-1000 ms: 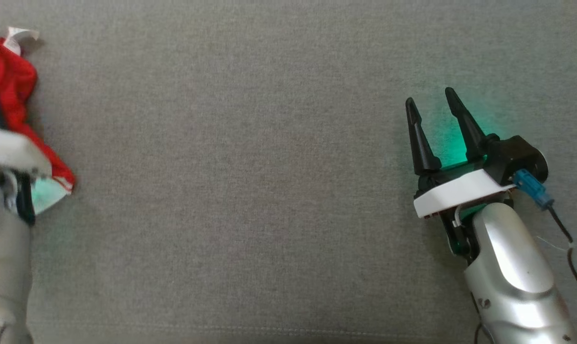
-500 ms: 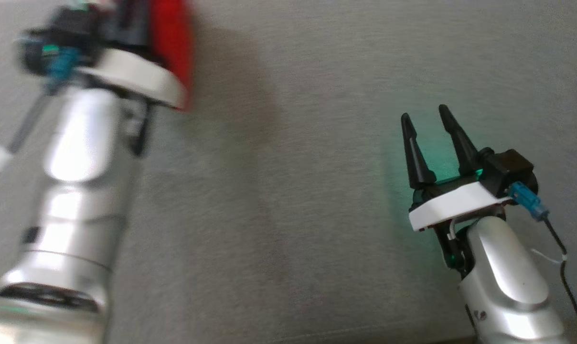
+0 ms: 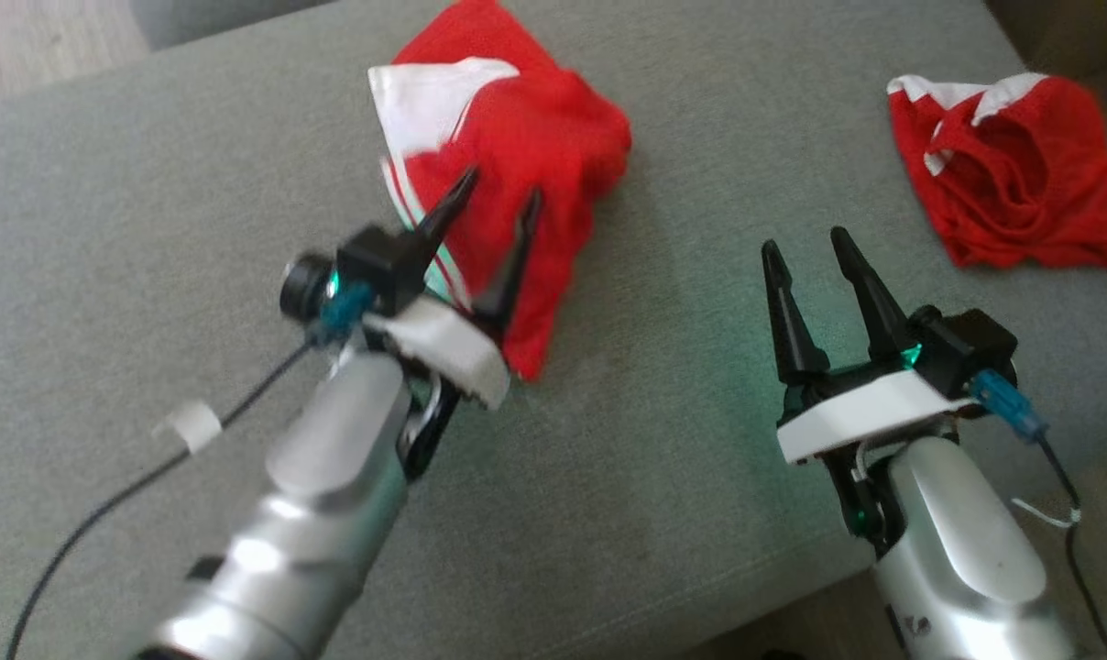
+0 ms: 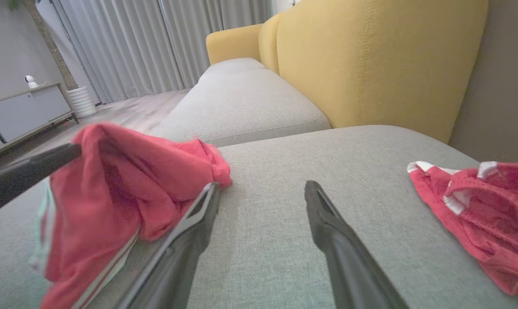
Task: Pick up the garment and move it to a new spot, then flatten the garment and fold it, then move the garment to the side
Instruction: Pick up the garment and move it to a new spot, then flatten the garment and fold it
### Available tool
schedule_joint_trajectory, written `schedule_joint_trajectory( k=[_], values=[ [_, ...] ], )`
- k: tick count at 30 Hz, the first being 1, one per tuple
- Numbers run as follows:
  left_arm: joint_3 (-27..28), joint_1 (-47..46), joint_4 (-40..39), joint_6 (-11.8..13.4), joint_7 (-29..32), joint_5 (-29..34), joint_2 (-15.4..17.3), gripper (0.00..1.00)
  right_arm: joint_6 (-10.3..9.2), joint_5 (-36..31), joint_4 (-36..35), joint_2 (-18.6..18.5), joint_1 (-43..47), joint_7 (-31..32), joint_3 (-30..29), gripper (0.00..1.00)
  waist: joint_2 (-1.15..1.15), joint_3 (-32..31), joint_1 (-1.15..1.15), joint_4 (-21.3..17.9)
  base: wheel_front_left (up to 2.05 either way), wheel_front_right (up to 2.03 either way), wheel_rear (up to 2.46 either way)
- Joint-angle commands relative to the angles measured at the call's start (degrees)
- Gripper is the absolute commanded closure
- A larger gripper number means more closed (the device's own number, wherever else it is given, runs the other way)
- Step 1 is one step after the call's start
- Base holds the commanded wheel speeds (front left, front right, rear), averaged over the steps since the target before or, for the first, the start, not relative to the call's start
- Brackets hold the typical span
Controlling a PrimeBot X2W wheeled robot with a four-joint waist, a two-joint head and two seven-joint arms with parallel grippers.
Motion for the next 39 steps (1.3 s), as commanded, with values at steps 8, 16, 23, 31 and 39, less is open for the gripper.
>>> schedule_joint_trajectory(
  k=[8,16,23,31,39],
  values=[
    [11.6,11.6,-6.8,4.1,-0.5,2.3,2.3,0.0,-0.04,-0.5,-1.2,0.6,1.5,-0.4,-0.8,0.0,0.0,-3.9,0.0,5.3,0.0,0.0,0.0],
    [26.5,27.6,-18.5,6.3,-0.5,8.0,3.4,0.0,-0.04,-1.9,-0.6,0.6,3.1,-0.4,-3.1,0.0,0.0,-5.8,0.0,11.2,0.0,0.0,0.0],
    [36.0,36.8,-25.1,6.0,-0.5,11.6,1.6,0.0,-0.04,-2.4,0.2,0.6,3.8,-0.4,-3.4,0.0,0.0,-6.5,0.0,13.8,0.0,0.0,0.0],
    [41.9,42.3,-28.8,4.8,-0.5,14.2,0.7,0.0,-0.04,-3.1,1.8,0.6,5.1,-0.4,-3.8,0.0,0.0,-7.5,0.0,15.8,0.0,0.0,0.0],
    [40.6,43.0,-29.2,5.6,-0.5,12.2,0.6,0.0,-0.04,-3.4,2.4,0.6,5.6,-0.4,-4.0,0.0,0.0,-8.1,0.0,16.3,0.0,0.0,0.0]
  ],
)
